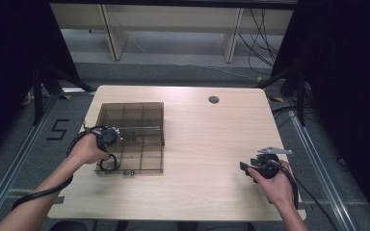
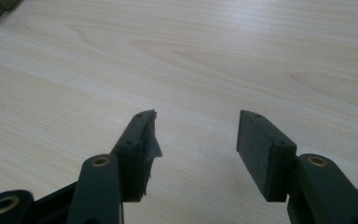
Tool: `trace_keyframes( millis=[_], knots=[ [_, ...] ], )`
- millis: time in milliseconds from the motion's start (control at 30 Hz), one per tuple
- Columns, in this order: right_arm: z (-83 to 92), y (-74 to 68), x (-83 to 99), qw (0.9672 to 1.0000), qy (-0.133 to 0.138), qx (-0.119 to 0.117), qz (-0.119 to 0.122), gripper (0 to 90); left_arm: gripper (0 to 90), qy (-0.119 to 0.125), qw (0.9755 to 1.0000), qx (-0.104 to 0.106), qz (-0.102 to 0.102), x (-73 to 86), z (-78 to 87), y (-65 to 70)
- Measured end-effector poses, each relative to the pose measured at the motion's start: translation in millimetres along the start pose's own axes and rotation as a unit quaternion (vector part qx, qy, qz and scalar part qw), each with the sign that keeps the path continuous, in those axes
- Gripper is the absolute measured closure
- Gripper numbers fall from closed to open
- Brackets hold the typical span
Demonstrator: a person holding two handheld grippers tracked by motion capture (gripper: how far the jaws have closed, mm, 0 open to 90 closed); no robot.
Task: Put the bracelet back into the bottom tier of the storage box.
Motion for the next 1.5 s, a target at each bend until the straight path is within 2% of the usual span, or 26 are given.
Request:
trace_keyframes(
  millis=[100, 700, 767, 800, 833, 867, 1200, 1300, 1333, 1400, 1500],
  knots=[
    [0.5, -2.0, -0.2, 0.9999, -0.005, -0.003, -0.013, 47.6, 84.1, 0.000, 1.0000, 0.002, 0.001, -0.1, -1.6, 0.0],
    [0.4, -1.8, 0.0, 0.9999, -0.006, -0.001, -0.010, 47.6, 83.2, -0.008, 1.0000, 0.002, 0.005, -0.2, -9.3, -0.9],
    [0.6, -2.3, 0.3, 0.9999, -0.010, 0.000, -0.013, 47.6, 83.1, -0.010, 0.9999, 0.003, 0.005, -0.4, -10.0, -0.7],
    [0.7, -4.6, 0.8, 0.9996, -0.012, -0.009, -0.026, 47.6, 83.1, -0.010, 0.9999, 0.005, 0.008, -0.6, -10.5, -0.2],
    [1.3, -4.7, 1.0, 0.9995, -0.015, -0.003, -0.028, 47.7, 83.0, -0.011, 0.9999, 0.005, 0.008, -0.4, -10.7, -0.1],
    [0.3, -1.7, 0.0, 0.9999, -0.006, 0.000, -0.009, 47.7, 82.9, -0.012, 0.9999, 0.005, 0.009, -0.4, -11.0, 0.3],
    [0.5, -1.6, 0.0, 0.9999, -0.007, 0.000, -0.010, 47.6, 79.5, -0.015, 0.9998, 0.007, 0.010, 1.2, -13.5, 1.6],
    [0.4, -1.0, 0.0, 0.9999, -0.006, 0.000, -0.010, 47.5, 76.7, -0.012, 0.9998, 0.007, 0.012, 1.5, -10.1, 2.4],
    [-0.3, 0.8, 0.4, 1.0000, -0.003, 0.002, 0.001, 47.6, 76.0, -0.007, 0.9998, 0.007, 0.014, 1.4, -8.7, 3.3],
    [0.2, -1.1, 0.1, 0.9999, -0.007, 0.000, -0.009, 47.5, 73.8, -0.005, 0.9999, 0.006, 0.014, 1.7, -4.6, 4.0],
    [0.1, -1.4, 0.0, 0.9999, -0.007, 0.001, -0.009, 47.5, 72.6, 0.001, 0.9999, 0.004, 0.015, 1.8, 0.9, 4.5]
  ],
)
Point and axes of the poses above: each handheld gripper's, and its own axes: z roughly backward along the jaws, x roughly out of its underside, y roughly to its right, the point moved 7 cm from there along -z, roughly forward along the jaws, and after that the axes turned 8 degrees about z, right-handed, at the moved point
